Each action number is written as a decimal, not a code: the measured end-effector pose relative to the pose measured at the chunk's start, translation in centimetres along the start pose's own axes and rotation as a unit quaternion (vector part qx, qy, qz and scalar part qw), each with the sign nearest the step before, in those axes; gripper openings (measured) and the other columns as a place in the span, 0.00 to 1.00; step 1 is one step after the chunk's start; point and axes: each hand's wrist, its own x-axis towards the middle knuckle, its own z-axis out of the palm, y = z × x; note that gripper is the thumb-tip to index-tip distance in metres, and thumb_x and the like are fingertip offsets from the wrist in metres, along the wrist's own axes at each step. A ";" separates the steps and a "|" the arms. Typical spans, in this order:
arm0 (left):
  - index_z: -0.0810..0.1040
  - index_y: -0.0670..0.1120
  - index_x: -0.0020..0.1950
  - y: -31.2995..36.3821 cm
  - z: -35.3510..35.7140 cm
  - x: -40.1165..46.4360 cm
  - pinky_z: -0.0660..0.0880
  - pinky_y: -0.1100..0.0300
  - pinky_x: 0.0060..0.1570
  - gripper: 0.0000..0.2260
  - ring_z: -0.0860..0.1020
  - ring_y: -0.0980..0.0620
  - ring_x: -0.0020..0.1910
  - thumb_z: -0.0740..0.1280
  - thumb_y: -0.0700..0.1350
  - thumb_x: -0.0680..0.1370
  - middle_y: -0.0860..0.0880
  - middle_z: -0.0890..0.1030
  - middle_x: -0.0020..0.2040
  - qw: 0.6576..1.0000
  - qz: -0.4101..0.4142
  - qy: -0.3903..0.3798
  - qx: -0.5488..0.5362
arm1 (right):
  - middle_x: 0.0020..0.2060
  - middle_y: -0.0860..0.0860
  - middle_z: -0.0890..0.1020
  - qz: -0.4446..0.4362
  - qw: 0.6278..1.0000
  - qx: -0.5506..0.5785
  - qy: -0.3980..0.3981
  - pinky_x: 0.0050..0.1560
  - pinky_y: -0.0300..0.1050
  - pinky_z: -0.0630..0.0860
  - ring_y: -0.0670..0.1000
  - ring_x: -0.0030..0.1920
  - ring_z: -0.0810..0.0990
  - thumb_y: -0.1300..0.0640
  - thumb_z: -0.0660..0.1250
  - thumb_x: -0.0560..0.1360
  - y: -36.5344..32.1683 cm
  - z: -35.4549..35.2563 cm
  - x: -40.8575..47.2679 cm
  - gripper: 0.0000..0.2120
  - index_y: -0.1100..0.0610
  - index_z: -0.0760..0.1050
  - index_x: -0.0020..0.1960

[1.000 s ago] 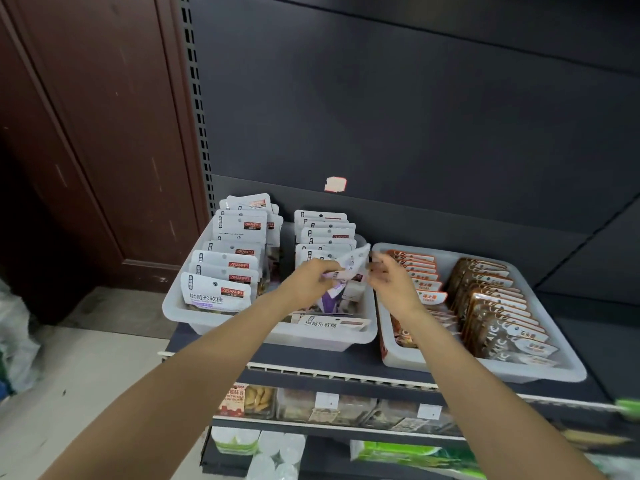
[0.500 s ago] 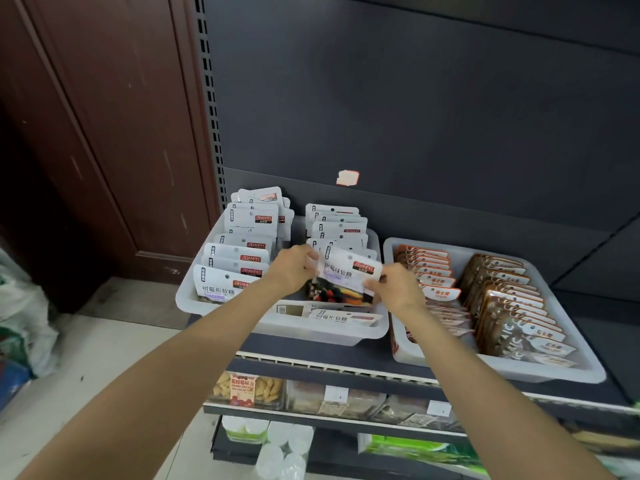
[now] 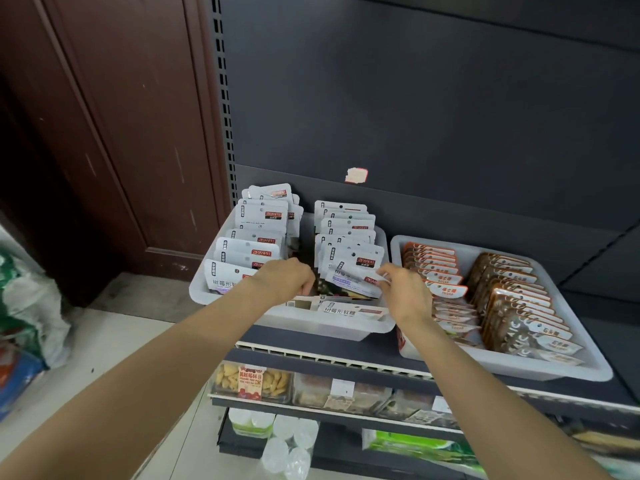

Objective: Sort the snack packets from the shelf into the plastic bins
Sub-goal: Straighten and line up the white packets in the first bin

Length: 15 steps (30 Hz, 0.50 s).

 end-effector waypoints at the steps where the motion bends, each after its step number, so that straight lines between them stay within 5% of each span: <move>1: 0.78 0.46 0.51 -0.2 -0.1 0.0 0.67 0.59 0.40 0.14 0.77 0.45 0.47 0.58 0.32 0.74 0.47 0.74 0.49 1.000 -0.001 0.021 -0.004 | 0.57 0.53 0.80 -0.003 1.000 0.010 0.008 0.46 0.44 0.75 0.54 0.56 0.78 0.60 0.63 0.79 -0.2 -0.2 -0.1 0.15 0.52 0.75 0.65; 4: 0.77 0.49 0.56 -0.8 -0.4 0.1 0.68 0.59 0.45 0.13 0.76 0.45 0.54 0.58 0.37 0.78 0.48 0.74 0.53 0.998 0.010 0.049 -0.032 | 0.62 0.52 0.74 -0.046 0.998 0.029 0.038 0.55 0.48 0.74 0.53 0.63 0.71 0.62 0.64 0.78 -0.5 -0.4 -0.4 0.19 0.54 0.72 0.68; 7: 0.74 0.51 0.66 -0.5 0.0 0.2 0.70 0.57 0.49 0.15 0.75 0.46 0.58 0.61 0.41 0.80 0.48 0.76 0.60 0.999 0.026 -0.024 -0.011 | 0.59 0.52 0.74 -0.093 0.992 0.046 0.066 0.54 0.45 0.74 0.51 0.61 0.71 0.63 0.64 0.77 -1.2 -0.7 -1.0 0.16 0.56 0.75 0.64; 11: 0.78 0.47 0.57 0.5 1.1 1.0 0.69 0.58 0.43 0.12 0.78 0.44 0.51 0.62 0.36 0.76 0.45 0.77 0.55 0.997 0.004 -0.039 0.067 | 0.56 0.51 0.77 -0.101 0.993 0.061 -0.024 0.52 0.47 0.77 0.51 0.58 0.75 0.59 0.66 0.77 -1.1 -0.3 -0.9 0.12 0.55 0.78 0.59; 15: 0.74 0.47 0.54 -0.4 1.0 1.1 0.69 0.56 0.41 0.09 0.76 0.44 0.49 0.60 0.37 0.78 0.45 0.76 0.52 0.998 -0.013 0.068 -0.008 | 0.55 0.52 0.81 -0.052 0.989 0.093 -0.105 0.55 0.51 0.76 0.53 0.55 0.79 0.58 0.67 0.76 -0.2 -0.2 -0.4 0.13 0.54 0.78 0.60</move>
